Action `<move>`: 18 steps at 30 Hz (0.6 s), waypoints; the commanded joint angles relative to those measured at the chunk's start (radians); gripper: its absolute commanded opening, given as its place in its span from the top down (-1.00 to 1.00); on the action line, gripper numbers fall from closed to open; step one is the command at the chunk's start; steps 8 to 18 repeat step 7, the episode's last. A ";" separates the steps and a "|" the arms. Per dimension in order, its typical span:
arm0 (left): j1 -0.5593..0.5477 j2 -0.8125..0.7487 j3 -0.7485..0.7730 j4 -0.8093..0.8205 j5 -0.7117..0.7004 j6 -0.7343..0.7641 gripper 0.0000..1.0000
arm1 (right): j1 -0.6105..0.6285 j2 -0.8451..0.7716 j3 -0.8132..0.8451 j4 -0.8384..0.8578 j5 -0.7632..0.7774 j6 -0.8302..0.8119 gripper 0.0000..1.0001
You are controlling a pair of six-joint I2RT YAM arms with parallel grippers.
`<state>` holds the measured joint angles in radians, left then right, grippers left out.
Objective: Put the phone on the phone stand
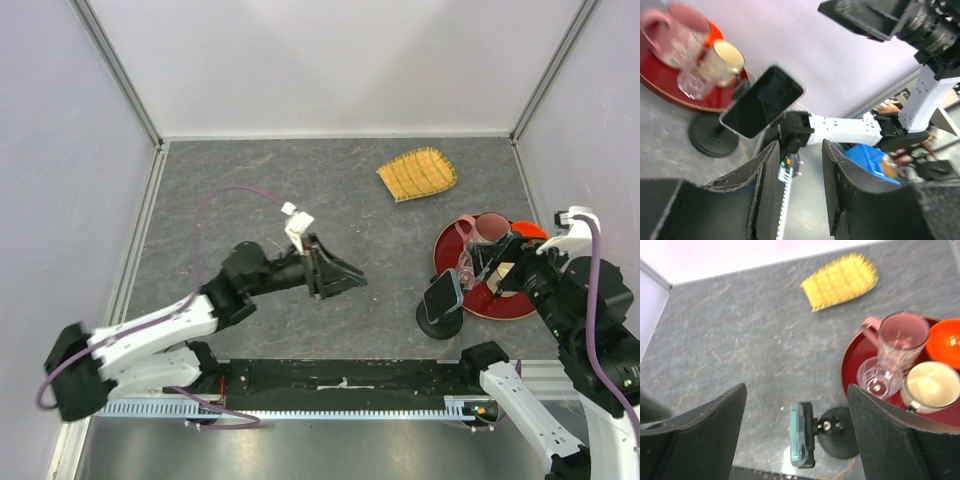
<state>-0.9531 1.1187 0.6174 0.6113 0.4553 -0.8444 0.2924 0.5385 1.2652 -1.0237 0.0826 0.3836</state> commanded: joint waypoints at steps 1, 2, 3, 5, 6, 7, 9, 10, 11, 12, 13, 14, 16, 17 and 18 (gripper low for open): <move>0.001 -0.287 0.111 -0.521 -0.274 0.362 0.07 | 0.001 0.028 0.126 0.050 0.190 -0.084 -0.78; 0.001 -0.328 0.152 -0.580 -0.308 0.393 0.04 | 0.001 0.006 0.138 0.062 0.197 -0.109 -0.79; -0.001 -0.368 0.174 -0.632 -0.338 0.422 0.04 | 0.001 -0.015 0.140 0.083 0.210 -0.115 -0.79; 0.001 -0.471 0.243 -0.751 -0.411 0.501 0.03 | 0.002 -0.055 0.160 0.158 0.239 -0.144 -0.79; -0.001 -0.505 0.264 -0.778 -0.431 0.521 0.02 | 0.001 -0.057 0.177 0.180 0.241 -0.156 -0.84; -0.001 -0.552 0.304 -0.806 -0.452 0.557 0.00 | 0.002 -0.057 0.216 0.188 0.247 -0.161 -0.94; -0.001 -0.552 0.304 -0.806 -0.452 0.557 0.00 | 0.002 -0.057 0.216 0.188 0.247 -0.161 -0.94; -0.001 -0.552 0.304 -0.806 -0.452 0.557 0.00 | 0.002 -0.057 0.216 0.188 0.247 -0.161 -0.94; -0.001 -0.552 0.304 -0.806 -0.452 0.557 0.00 | 0.002 -0.057 0.216 0.188 0.247 -0.161 -0.94; -0.001 -0.552 0.304 -0.806 -0.452 0.557 0.00 | 0.002 -0.057 0.216 0.188 0.247 -0.161 -0.94; -0.001 -0.552 0.304 -0.806 -0.452 0.557 0.00 | 0.002 -0.057 0.216 0.188 0.247 -0.161 -0.94; -0.001 -0.552 0.304 -0.806 -0.452 0.557 0.00 | 0.002 -0.057 0.216 0.188 0.247 -0.161 -0.94; -0.001 -0.552 0.304 -0.806 -0.452 0.557 0.00 | 0.002 -0.057 0.216 0.188 0.247 -0.161 -0.94; -0.001 -0.552 0.304 -0.806 -0.452 0.557 0.00 | 0.002 -0.057 0.216 0.188 0.247 -0.161 -0.94; -0.001 -0.552 0.304 -0.806 -0.452 0.557 0.00 | 0.002 -0.057 0.216 0.188 0.247 -0.161 -0.94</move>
